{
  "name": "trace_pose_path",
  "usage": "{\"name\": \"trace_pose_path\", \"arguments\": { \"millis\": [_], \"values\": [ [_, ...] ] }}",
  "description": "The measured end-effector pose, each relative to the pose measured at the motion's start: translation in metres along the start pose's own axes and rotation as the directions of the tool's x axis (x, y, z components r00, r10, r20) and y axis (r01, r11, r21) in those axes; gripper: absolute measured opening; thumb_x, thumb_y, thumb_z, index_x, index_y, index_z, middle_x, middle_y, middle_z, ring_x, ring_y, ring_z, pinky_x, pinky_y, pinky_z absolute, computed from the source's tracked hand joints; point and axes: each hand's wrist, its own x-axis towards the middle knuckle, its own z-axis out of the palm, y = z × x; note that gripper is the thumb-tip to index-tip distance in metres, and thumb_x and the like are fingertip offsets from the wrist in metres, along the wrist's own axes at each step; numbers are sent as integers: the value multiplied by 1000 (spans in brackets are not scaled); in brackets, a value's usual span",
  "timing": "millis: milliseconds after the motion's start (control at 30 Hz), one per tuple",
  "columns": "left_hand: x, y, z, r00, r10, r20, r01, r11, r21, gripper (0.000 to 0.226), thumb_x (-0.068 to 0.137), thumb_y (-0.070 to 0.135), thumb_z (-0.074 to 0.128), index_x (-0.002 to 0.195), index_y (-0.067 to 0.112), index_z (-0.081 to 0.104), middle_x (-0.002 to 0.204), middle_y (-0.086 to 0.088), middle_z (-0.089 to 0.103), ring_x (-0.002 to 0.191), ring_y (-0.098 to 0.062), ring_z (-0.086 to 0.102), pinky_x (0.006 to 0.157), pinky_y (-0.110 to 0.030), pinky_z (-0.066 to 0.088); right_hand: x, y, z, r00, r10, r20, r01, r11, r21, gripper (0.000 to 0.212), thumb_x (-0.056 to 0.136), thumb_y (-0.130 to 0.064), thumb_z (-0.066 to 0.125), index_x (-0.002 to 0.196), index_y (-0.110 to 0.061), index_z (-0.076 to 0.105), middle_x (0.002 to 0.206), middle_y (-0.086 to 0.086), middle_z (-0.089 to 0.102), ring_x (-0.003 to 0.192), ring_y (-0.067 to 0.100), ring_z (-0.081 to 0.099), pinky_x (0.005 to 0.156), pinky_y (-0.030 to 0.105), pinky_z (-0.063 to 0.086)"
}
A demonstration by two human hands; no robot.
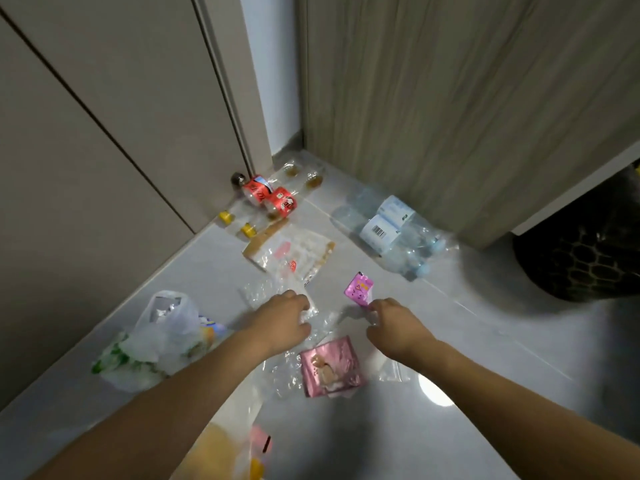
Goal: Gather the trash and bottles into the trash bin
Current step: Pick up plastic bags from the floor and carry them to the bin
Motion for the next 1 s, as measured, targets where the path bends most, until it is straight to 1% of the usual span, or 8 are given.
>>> {"name": "trace_pose_path", "arguments": {
  "millis": [100, 267, 467, 633, 733, 867, 933, 1000],
  "values": [
    [-4, 16, 16, 995, 81, 54, -83, 996, 34, 49, 86, 39, 60, 132, 21, 50, 128, -3, 49, 121, -24, 46, 98, -33, 40, 23, 7, -7, 998, 42, -54, -40, 999, 35, 25, 83, -22, 56, 105, -11, 58, 110, 14, 55, 109, 34, 54, 91, 33, 44],
    [-11, 24, 40, 996, 65, 64, -75, 984, 162, 69, 71, 62, 64, 123, 20, 49, 123, -1, 46, 118, -23, 42, 95, -35, 36, 55, -2, 4, 986, 106, -127, -95, 991, 94, 44, 87, -30, 57, 127, -15, 48, 126, 14, 45, 118, 37, 45, 98, 41, 41],
    [-2, 15, 59, 991, 130, -14, -122, 961, 250, 57, 80, 46, 65, 125, 18, 43, 127, -2, 38, 123, -23, 36, 100, -32, 33, 78, -8, 15, 953, 122, -276, -125, 992, 7, 46, 88, -29, 59, 127, -10, 44, 126, 14, 40, 119, 34, 37, 92, 45, 42],
    [7, 10, 57, 993, 118, 4, -118, 987, 113, 40, 85, 38, 64, 118, 19, 51, 121, -1, 45, 119, -21, 41, 94, -31, 37, 85, -4, 11, 977, 116, -180, -104, 991, 80, 26, 92, -28, 56, 108, -9, 58, 118, 15, 48, 109, 36, 49, 88, 40, 45],
    [9, 6, 52, 996, 91, 8, -90, 995, -39, 25, 89, 29, 61, 112, 19, 58, 111, -1, 51, 112, -21, 48, 90, -31, 41, 83, 1, 4, 972, 99, -214, -66, 986, 154, 9, 91, -23, 54, 86, -15, 54, 103, 15, 56, 93, 36, 56, 71, 34, 42],
    [3, 10, 33, 997, -53, 63, 72, 936, -344, 23, 92, 16, 56, 108, 24, 69, 95, 2, 64, 84, -16, 62, 71, -26, 50, 65, 6, -19, 973, 62, -223, -6, 970, 242, 23, 89, -22, 57, 70, -19, 45, 75, 5, 55, 75, 29, 53, 56, 30, 33],
    [2, 16, 19, 990, -87, 113, 122, 925, -359, 18, 91, 13, 54, 87, 24, 69, 78, -1, 63, 66, -13, 59, 58, -23, 47, 53, 9, -36, 976, 23, -216, 32, 968, 248, 25, 88, -22, 59, 67, -17, 46, 71, 5, 56, 71, 28, 53, 54, 31, 36],
    [1, 24, 0, 985, -115, 130, 156, 917, -367, 19, 89, 10, 54, 73, 18, 60, 68, -4, 58, 60, -20, 58, 55, -29, 52, 37, 10, -57, 985, -3, -175, 49, 965, 256, 18, 88, -22, 60, 75, -11, 53, 74, 8, 64, 68, 28, 62, 58, 31, 47]
  ]
}}
